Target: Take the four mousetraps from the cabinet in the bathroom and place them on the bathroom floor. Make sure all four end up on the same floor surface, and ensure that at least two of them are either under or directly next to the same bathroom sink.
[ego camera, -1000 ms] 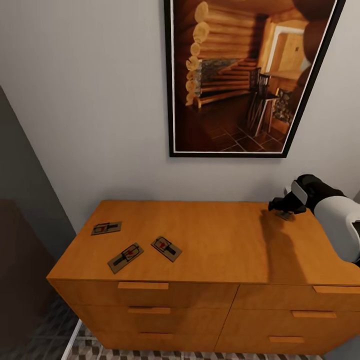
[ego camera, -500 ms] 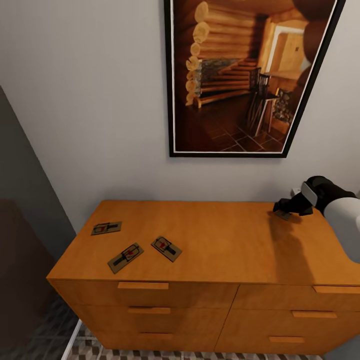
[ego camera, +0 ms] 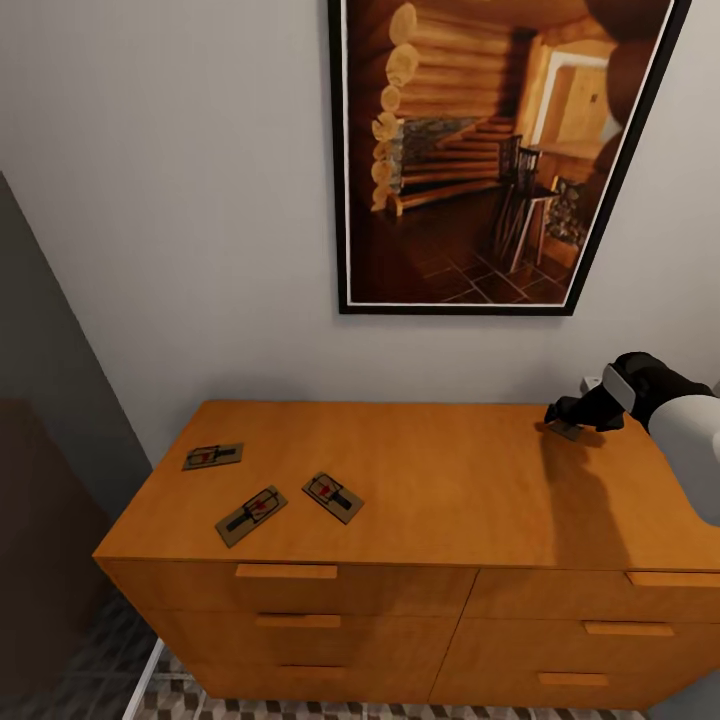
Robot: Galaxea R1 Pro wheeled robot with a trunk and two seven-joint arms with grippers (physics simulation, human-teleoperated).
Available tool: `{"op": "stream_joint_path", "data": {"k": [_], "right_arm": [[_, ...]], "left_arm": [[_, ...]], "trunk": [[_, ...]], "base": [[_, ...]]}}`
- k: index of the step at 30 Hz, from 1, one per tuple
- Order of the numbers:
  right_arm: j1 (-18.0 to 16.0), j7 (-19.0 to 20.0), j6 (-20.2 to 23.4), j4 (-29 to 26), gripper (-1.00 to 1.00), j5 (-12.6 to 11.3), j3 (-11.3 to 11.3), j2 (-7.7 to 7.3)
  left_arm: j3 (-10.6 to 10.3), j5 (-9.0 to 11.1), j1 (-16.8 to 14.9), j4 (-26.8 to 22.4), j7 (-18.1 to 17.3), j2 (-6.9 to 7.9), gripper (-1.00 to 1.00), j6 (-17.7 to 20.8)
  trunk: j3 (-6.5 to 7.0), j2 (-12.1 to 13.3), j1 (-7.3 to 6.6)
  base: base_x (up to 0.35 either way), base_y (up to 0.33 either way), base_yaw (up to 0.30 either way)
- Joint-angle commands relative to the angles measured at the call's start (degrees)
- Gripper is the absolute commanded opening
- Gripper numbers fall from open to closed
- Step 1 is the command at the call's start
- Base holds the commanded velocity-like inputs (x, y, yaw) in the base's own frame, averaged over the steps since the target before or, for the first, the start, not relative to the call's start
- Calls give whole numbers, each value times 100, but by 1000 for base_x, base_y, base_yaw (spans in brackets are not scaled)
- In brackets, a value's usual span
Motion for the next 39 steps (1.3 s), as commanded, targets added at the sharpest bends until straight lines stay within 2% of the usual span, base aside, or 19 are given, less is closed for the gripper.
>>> {"op": "stream_joint_path", "data": {"k": [1, 39], "right_arm": [[-2, 25, 25, -8, 100, 4, 13, -4], [-2, 22, 17, -7, 100, -1, 18, 10]], "left_arm": [[-45, 4, -10, 27, 16, -2, 100, -44], [-45, 4, -10, 26, 16, -2, 100, -43]], "trunk": [[-5, -3, 0], [-32, -3, 0]], "base": [[0, 0, 0], [0, 0, 0]]}}
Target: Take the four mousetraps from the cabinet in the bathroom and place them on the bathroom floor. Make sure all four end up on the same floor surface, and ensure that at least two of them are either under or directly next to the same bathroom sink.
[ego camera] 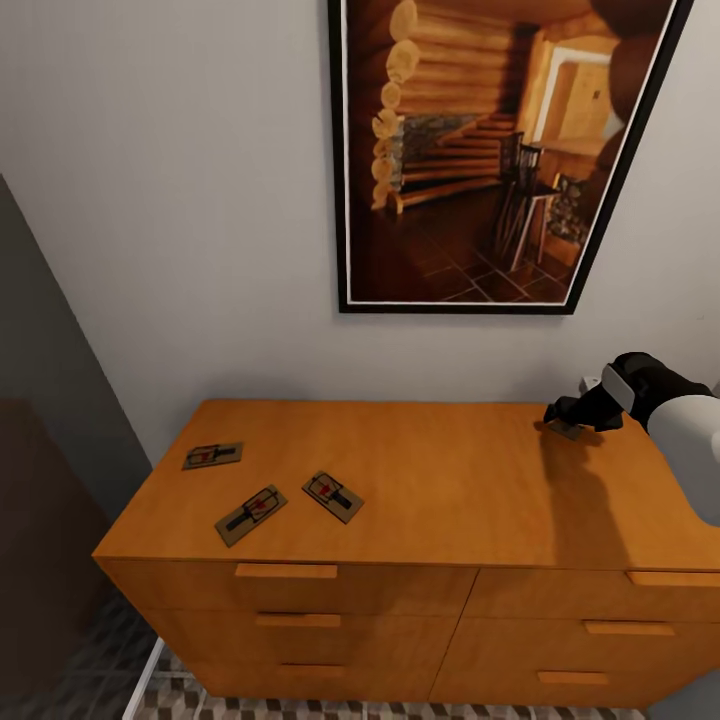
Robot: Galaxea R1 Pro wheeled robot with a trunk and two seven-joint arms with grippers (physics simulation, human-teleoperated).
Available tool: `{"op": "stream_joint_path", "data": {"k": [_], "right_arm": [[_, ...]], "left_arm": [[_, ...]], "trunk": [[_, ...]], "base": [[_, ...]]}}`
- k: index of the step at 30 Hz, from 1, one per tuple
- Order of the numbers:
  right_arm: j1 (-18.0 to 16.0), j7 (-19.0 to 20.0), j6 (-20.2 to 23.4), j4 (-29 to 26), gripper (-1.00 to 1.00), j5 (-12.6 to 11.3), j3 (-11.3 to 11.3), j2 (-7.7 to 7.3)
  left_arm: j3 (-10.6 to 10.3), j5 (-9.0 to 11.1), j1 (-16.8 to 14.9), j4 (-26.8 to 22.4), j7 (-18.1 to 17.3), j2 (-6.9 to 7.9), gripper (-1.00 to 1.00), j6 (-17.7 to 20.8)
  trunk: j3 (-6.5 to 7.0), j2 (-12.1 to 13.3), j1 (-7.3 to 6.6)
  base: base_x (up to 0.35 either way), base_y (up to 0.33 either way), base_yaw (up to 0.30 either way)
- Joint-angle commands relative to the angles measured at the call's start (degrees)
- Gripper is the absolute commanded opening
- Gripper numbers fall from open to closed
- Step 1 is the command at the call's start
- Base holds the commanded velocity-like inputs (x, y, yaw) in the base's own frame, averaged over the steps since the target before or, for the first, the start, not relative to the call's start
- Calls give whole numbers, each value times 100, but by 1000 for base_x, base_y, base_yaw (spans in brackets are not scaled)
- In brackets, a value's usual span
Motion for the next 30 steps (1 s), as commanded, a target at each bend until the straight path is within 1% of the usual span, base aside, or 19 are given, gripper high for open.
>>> {"op": "stream_joint_path", "data": {"k": [1, 21, 22, 30], "right_arm": [[-2, 24, 25, -8, 100, 0, 12, -5], [-2, 30, 25, -8, 100, 12, 9, -7], [-2, 30, 25, -8, -100, 12, 9, -7], [-2, 25, 25, -7, -100, 0, 9, -7]], "left_arm": [[-45, 4, -10, 27, 16, -2, 100, -44], [-45, 4, -10, 29, 16, -2, 100, -44], [-45, 4, -10, 29, 16, -2, 100, -44], [-45, 4, -10, 28, 16, -2, 100, -44]], "trunk": [[-8, -3, 0], [-20, -3, 0], [-20, -3, 0], [-20, -3, 0]], "base": [[0, 0, 0], [0, 0, 0], [0, 0, 0], [0, 0, 0]]}}
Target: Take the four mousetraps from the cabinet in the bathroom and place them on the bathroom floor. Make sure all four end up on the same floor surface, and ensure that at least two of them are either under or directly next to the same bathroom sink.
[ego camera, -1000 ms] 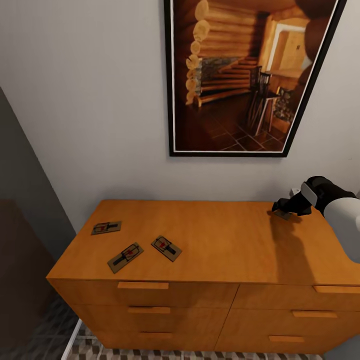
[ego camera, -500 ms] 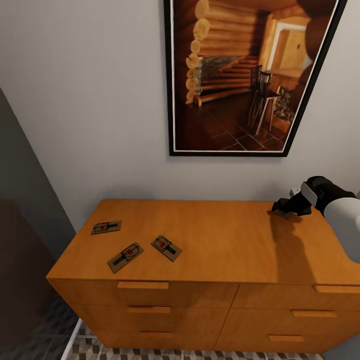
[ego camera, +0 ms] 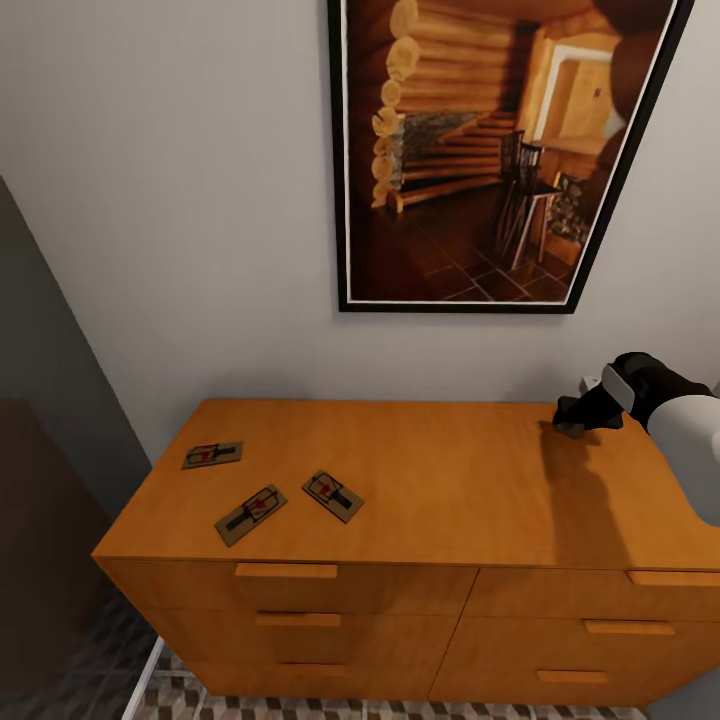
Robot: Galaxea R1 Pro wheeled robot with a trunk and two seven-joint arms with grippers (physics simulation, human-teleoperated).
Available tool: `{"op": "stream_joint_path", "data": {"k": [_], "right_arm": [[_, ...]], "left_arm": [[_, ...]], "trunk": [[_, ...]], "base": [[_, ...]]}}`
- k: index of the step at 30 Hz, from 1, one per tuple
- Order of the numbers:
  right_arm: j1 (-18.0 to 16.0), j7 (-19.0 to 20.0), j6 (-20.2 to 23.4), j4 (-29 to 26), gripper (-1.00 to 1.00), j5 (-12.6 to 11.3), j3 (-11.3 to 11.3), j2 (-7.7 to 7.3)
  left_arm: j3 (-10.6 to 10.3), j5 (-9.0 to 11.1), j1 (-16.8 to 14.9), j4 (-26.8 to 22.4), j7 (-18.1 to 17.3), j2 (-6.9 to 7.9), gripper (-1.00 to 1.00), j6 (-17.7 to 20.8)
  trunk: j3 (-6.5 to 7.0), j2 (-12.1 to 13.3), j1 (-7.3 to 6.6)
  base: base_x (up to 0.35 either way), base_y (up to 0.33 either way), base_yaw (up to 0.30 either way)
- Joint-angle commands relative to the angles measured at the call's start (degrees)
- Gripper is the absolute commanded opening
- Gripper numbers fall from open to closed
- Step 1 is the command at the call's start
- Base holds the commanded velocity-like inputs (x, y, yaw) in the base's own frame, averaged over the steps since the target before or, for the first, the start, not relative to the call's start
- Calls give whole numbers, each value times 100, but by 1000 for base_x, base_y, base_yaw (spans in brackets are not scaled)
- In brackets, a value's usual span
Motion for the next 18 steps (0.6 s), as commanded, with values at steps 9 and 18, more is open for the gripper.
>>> {"op": "stream_joint_path", "data": {"k": [9, 18], "right_arm": [[0, 19, 26, -7, -100, -9, 14, -4], [0, -5, 35, -313, -100, 7, 15, -31]], "left_arm": [[-45, 4, -10, 27, 16, -2, 100, -45], [-45, 4, -10, 23, 20, 0, 100, -48]], "trunk": [[-5, -3, 0], [-5, -3, 0]], "base": [[0, 0, 0], [0, 0, 0]]}}
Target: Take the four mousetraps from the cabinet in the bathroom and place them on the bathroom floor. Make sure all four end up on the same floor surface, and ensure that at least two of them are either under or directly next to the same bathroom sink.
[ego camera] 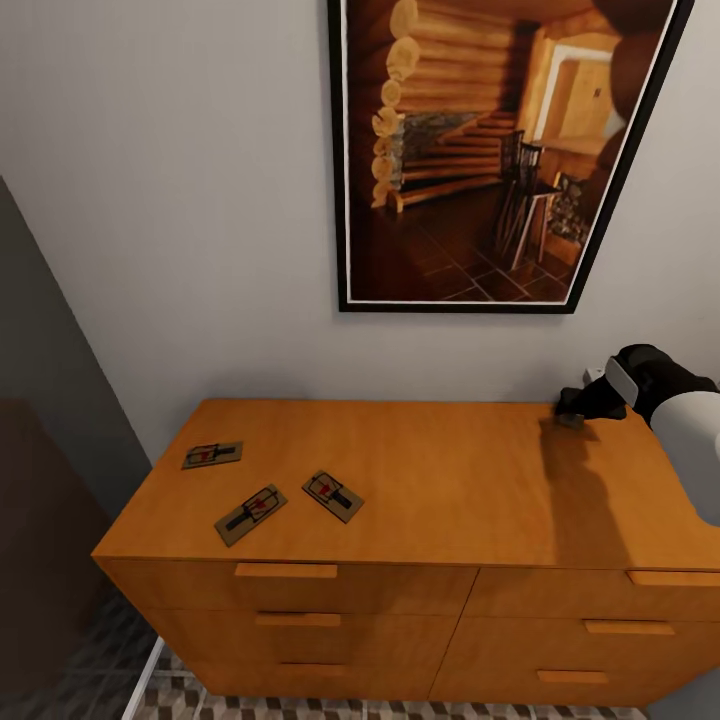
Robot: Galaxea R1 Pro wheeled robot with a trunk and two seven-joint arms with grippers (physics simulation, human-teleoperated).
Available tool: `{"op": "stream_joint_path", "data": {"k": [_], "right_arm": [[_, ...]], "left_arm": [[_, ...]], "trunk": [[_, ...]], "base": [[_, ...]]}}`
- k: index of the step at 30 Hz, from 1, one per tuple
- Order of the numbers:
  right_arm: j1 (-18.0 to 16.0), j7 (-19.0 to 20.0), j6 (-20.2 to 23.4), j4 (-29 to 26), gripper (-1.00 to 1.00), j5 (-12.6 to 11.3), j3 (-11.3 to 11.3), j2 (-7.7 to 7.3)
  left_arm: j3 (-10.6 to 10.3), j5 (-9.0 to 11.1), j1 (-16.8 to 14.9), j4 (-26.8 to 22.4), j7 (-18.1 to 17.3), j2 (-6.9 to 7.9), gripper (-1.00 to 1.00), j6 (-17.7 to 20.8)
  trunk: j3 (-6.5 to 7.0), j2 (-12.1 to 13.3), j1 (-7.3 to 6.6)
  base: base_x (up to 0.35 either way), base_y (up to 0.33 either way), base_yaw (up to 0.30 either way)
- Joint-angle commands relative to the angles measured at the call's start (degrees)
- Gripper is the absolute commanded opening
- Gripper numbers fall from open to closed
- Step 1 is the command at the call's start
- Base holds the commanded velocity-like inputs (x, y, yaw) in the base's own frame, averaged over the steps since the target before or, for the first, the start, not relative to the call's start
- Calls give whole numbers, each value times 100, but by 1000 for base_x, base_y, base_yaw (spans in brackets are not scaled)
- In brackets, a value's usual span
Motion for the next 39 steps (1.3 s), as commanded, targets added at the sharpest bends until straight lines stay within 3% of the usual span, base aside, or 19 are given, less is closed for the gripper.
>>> {"op": "stream_joint_path", "data": {"k": [1, 39], "right_arm": [[-2, 28, 25, -8, -100, 3, 12, -4], [-2, 15, 25, -9, -100, 10, 26, -4]], "left_arm": [[-45, 4, -10, 25, 17, -3, 100, -43], [-45, 4, -10, 23, 21, -2, 100, -48]], "trunk": [[-5, -3, 0], [-5, -3, 0]], "base": [[0, 0, 0], [0, 0, 0]]}}
